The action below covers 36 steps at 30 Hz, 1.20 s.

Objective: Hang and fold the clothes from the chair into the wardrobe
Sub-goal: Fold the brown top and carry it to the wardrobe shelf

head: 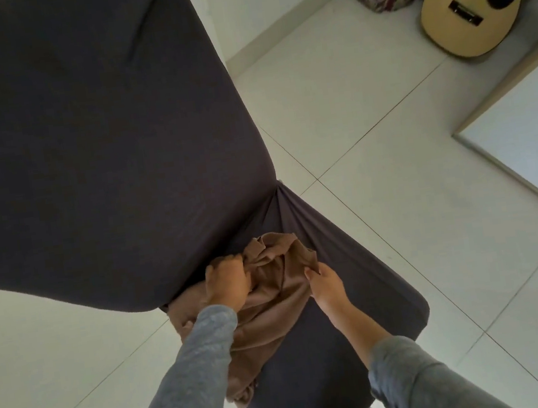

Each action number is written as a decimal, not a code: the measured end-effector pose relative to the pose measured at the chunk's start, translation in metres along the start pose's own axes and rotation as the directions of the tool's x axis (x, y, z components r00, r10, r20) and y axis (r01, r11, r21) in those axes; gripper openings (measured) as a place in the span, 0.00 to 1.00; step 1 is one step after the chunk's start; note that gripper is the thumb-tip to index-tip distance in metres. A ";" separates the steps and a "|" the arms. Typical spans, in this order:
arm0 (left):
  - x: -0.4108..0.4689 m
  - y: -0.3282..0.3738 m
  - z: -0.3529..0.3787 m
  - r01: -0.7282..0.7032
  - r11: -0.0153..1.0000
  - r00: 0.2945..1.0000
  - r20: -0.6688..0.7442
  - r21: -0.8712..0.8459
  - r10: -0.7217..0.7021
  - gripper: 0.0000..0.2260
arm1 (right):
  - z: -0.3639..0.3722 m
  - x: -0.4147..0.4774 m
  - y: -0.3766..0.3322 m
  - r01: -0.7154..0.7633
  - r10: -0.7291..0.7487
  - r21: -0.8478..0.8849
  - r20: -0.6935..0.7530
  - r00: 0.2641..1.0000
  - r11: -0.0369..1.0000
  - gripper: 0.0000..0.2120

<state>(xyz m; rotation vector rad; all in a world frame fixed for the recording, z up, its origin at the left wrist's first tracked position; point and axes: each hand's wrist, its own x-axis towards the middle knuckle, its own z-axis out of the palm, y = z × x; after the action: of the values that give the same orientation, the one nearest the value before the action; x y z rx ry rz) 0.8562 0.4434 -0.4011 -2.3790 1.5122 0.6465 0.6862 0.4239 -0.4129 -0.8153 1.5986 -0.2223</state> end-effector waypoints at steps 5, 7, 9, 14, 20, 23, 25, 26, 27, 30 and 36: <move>-0.040 -0.023 -0.059 0.024 0.996 0.998 -0.051 -0.088 -0.029 0.13 | -0.013 -0.045 -0.043 0.158 -0.157 0.021 -0.035 0.987 0.987 0.09; -0.065 -0.033 -0.087 0.040 0.983 0.996 -0.067 -0.181 -0.053 0.13 | -0.016 -0.075 -0.062 0.257 -0.255 0.027 -0.052 0.965 0.966 0.09; -0.087 -0.041 -0.110 0.037 0.960 0.994 -0.089 -0.278 -0.064 0.14 | -0.017 -0.103 -0.081 0.338 -0.337 0.014 -0.074 0.939 0.941 0.09; -0.142 -0.056 -0.168 -0.088 0.681 0.987 -0.154 -0.727 -0.037 0.12 | -0.028 -0.184 -0.140 0.566 -0.553 0.024 -0.179 0.814 0.824 0.11; -0.213 -0.052 -0.262 -0.267 0.223 0.955 -0.226 -0.937 0.194 0.17 | -0.052 -0.273 -0.209 0.784 -0.743 0.067 -0.276 0.609 0.617 0.11; -0.228 -0.044 -0.289 -0.384 0.313 0.922 -0.380 -0.869 0.076 0.15 | -0.063 -0.305 -0.230 0.851 -0.802 0.031 -0.316 0.507 0.525 0.11; -0.242 -0.038 -0.309 -0.434 0.343 0.885 -0.466 -0.833 -0.010 0.14 | -0.074 -0.331 -0.240 0.889 -0.841 -0.005 -0.324 0.432 0.459 0.12; -0.245 -0.035 -0.317 -0.447 0.339 0.873 -0.487 -0.828 -0.037 0.14 | -0.080 -0.340 -0.245 0.900 -0.854 -0.029 -0.329 0.403 0.436 0.12; -0.251 -0.032 -0.328 -0.475 0.331 0.854 -0.518 -0.815 -0.052 0.14 | -0.087 -0.350 -0.251 0.911 -0.866 -0.054 -0.340 0.367 0.408 0.13; -0.270 -0.022 -0.357 -0.555 0.349 0.782 -0.617 -0.755 -0.091 0.11 | -0.111 -0.375 -0.269 0.923 -0.882 -0.135 -0.371 0.290 0.360 0.17; -0.299 0.001 -0.418 -0.682 0.357 0.663 -0.745 -0.638 -0.064 0.13 | -0.161 -0.418 -0.302 0.906 -0.905 -0.315 -0.401 0.142 0.282 0.17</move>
<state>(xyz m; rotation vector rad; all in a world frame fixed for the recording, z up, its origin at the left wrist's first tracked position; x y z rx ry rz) 0.8444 0.4988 0.1094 -3.3996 2.5479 0.9281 0.6433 0.4103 0.1258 -1.8132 1.3124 -1.4843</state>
